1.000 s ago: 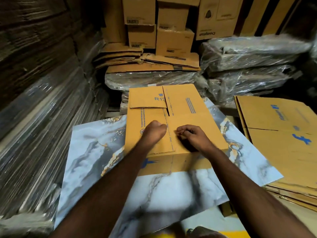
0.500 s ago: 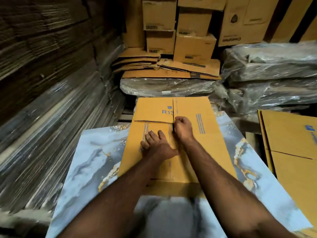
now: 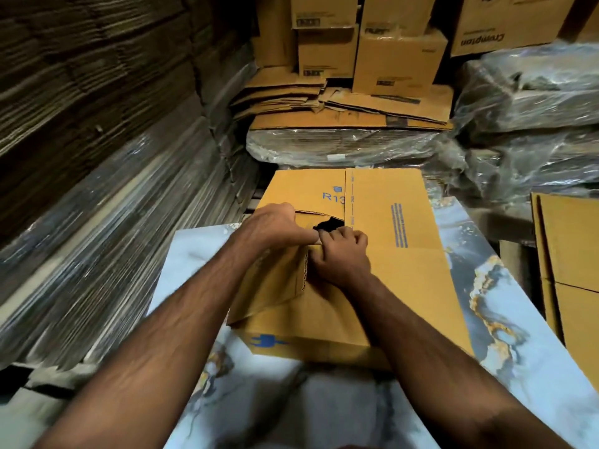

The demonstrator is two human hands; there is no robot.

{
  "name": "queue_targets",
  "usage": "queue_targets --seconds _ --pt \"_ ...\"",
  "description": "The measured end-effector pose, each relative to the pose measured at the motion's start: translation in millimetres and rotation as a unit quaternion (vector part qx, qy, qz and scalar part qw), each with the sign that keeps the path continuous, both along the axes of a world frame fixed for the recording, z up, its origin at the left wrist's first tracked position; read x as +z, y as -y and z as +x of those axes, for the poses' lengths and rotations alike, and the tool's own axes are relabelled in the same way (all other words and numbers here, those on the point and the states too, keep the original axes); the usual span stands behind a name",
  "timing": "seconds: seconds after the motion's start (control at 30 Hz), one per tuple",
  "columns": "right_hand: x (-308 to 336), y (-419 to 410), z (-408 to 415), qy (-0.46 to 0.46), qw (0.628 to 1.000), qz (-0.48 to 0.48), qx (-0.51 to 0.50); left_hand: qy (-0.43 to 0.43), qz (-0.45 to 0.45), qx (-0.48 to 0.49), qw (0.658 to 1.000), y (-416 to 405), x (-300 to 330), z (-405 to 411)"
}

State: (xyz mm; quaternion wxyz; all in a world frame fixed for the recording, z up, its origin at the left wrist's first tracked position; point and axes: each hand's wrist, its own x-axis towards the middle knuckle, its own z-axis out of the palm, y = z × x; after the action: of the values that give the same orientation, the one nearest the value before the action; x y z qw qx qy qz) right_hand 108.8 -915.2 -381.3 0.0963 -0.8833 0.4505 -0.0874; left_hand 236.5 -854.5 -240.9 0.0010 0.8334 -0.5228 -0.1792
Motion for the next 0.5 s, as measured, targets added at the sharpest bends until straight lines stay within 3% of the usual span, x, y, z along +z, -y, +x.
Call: queue_targets --seconds 0.13,0.27,0.33,0.5 --pt "12.8 1.2 1.6 -0.106 0.991 0.074 0.031 0.017 -0.016 -0.012 1.000 -3.3 -4.0 -3.3" --pt "39.4 6.6 9.2 -0.102 0.978 0.176 0.051 0.027 -0.058 0.004 0.998 -5.9 -9.6 -4.9" --pt "55.9 7.5 13.5 -0.080 0.981 0.164 0.059 0.010 -0.092 0.023 0.995 -8.1 -9.9 -3.1" --pt "86.5 -5.4 3.0 -0.041 0.996 0.025 0.071 0.022 -0.131 0.036 0.990 -9.1 -0.4 -1.6"
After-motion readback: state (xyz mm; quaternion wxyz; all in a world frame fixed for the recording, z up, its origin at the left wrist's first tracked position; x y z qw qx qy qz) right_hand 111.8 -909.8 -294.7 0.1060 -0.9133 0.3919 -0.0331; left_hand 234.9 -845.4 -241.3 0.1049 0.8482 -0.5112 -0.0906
